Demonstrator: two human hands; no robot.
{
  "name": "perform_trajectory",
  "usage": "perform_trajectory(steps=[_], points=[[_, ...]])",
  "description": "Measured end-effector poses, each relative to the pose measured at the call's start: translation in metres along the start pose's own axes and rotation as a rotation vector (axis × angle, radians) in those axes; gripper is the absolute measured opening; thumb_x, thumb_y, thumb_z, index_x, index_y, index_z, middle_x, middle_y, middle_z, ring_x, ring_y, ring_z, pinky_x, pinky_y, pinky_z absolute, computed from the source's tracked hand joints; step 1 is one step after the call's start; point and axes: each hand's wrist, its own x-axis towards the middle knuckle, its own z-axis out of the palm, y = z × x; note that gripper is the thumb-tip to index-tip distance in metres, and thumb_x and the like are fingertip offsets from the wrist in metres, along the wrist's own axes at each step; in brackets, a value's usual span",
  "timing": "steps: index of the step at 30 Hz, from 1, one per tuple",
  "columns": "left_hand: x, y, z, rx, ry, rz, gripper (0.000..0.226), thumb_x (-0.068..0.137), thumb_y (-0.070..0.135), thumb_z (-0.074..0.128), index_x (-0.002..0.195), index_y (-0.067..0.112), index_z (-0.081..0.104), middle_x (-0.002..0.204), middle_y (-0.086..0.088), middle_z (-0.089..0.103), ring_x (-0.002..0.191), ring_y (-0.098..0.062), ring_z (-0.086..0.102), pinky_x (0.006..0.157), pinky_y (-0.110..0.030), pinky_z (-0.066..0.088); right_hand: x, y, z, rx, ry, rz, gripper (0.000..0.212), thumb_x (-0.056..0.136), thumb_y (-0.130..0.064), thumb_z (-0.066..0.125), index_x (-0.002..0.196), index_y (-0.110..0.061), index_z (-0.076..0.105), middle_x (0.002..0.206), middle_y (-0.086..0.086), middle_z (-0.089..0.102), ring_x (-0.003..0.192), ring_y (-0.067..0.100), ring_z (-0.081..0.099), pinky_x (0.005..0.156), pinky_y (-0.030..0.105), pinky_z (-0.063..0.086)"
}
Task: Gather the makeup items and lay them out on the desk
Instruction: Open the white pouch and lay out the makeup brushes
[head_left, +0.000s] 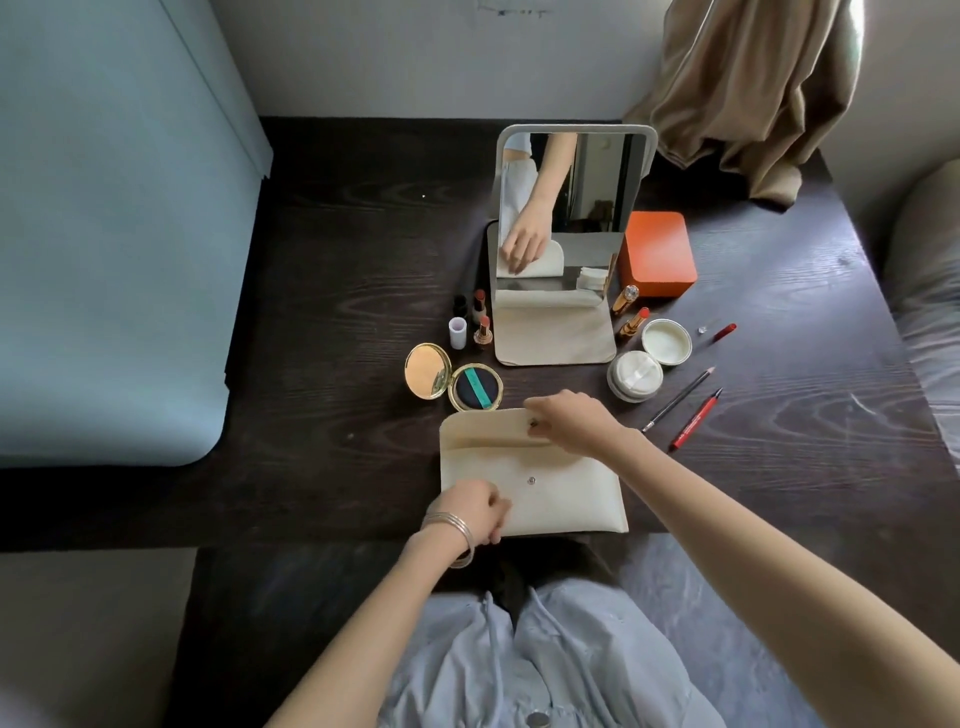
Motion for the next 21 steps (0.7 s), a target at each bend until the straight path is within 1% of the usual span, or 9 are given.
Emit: perform_trajectory(steps=[3, 5, 8, 10, 12, 14, 16, 18, 21], points=[[-0.004, -0.020, -0.014, 0.013, 0.069, -0.025, 0.032, 0.089, 0.028, 0.044, 0.071, 0.011, 0.064, 0.071, -0.005, 0.073, 0.071, -0.020, 0.070, 0.083, -0.032, 0.054, -0.004, 0.007, -0.001, 0.103, -0.027, 0.048, 0.014, 0.091, -0.023, 0.054, 0.084, -0.019, 0.042, 0.101, 0.012, 0.062, 0.097, 0.035, 0.057, 0.065, 0.032, 0.037], [-0.005, -0.026, -0.023, 0.033, 0.120, -0.037, 0.029, 0.089, 0.026, 0.045, 0.067, 0.017, 0.063, 0.070, -0.002, 0.072, 0.072, -0.018, 0.070, 0.081, -0.032, 0.055, -0.006, 0.010, 0.000, 0.134, -0.050, 0.076, 0.011, 0.091, -0.021, 0.053, 0.086, -0.018, 0.044, 0.103, 0.013, 0.061, 0.099, 0.035, 0.056, 0.067, 0.033, 0.037], [-0.005, -0.028, -0.038, 0.040, 0.235, -0.032, 0.025, 0.092, 0.029, 0.046, 0.075, 0.021, 0.062, 0.075, 0.002, 0.071, 0.074, -0.015, 0.068, 0.078, -0.032, 0.055, -0.007, 0.009, 0.005, 0.104, -0.014, 0.085, 0.004, 0.091, -0.019, 0.052, 0.093, -0.016, 0.050, 0.105, 0.012, 0.061, 0.099, 0.034, 0.056, 0.066, 0.032, 0.037], [-0.005, -0.025, -0.051, 0.049, 0.390, -0.004, 0.021, 0.094, 0.034, 0.048, 0.081, 0.022, 0.060, 0.077, 0.003, 0.068, 0.075, -0.016, 0.065, 0.072, -0.032, 0.054, -0.008, 0.006, 0.009, 0.072, 0.060, 0.086, 0.007, 0.091, -0.015, 0.049, 0.097, -0.015, 0.053, 0.104, 0.011, 0.061, 0.098, 0.034, 0.057, 0.065, 0.032, 0.036], [-0.005, -0.020, -0.066, 0.068, 0.604, 0.051, 0.018, 0.092, 0.034, 0.052, 0.083, 0.020, 0.058, 0.079, 0.002, 0.065, 0.074, -0.017, 0.062, 0.066, -0.031, 0.051, -0.008, 0.002, 0.013, 0.053, 0.148, 0.088, 0.014, 0.091, -0.013, 0.046, 0.101, -0.016, 0.055, 0.104, 0.009, 0.062, 0.098, 0.034, 0.057, 0.064, 0.032, 0.036], [-0.003, -0.015, -0.082, 0.063, 0.810, 0.100, 0.013, 0.090, 0.029, 0.057, 0.087, 0.017, 0.057, 0.087, 0.000, 0.061, 0.078, -0.020, 0.059, 0.065, -0.032, 0.049, -0.008, -0.003, 0.016, 0.068, 0.206, 0.096, 0.017, 0.092, -0.015, 0.046, 0.103, -0.018, 0.057, 0.106, 0.007, 0.064, 0.098, 0.033, 0.058, 0.064, 0.031, 0.035], [0.004, -0.012, -0.098, 0.025, 0.947, 0.075, 0.015, 0.088, 0.026, 0.060, 0.097, 0.015, 0.056, 0.100, -0.005, 0.057, 0.089, -0.023, 0.058, 0.067, -0.032, 0.047, -0.006, -0.005, 0.018, 0.091, 0.227, 0.102, 0.017, 0.092, -0.016, 0.048, 0.105, -0.019, 0.058, 0.107, 0.007, 0.064, 0.098, 0.033, 0.059, 0.065, 0.031, 0.035], [0.017, -0.012, -0.114, -0.007, 0.939, -0.012, 0.028, 0.088, 0.028, 0.059, 0.111, 0.013, 0.053, 0.114, -0.009, 0.055, 0.103, -0.027, 0.056, 0.074, -0.036, 0.047, -0.005, -0.006, 0.019, 0.100, 0.231, 0.118, 0.017, 0.092, -0.017, 0.048, 0.105, -0.020, 0.058, 0.107, 0.007, 0.065, 0.097, 0.033, 0.059, 0.064, 0.031, 0.035], [0.042, -0.012, -0.133, -0.066, 0.700, -0.175, 0.041, 0.091, 0.035, 0.054, 0.122, 0.008, 0.053, 0.122, -0.013, 0.058, 0.110, -0.031, 0.058, 0.090, -0.041, 0.049, -0.002, -0.007, 0.017, 0.111, 0.229, 0.167, 0.018, 0.092, -0.019, 0.049, 0.107, -0.021, 0.058, 0.106, 0.009, 0.064, 0.096, 0.034, 0.059, 0.064, 0.032, 0.035]])
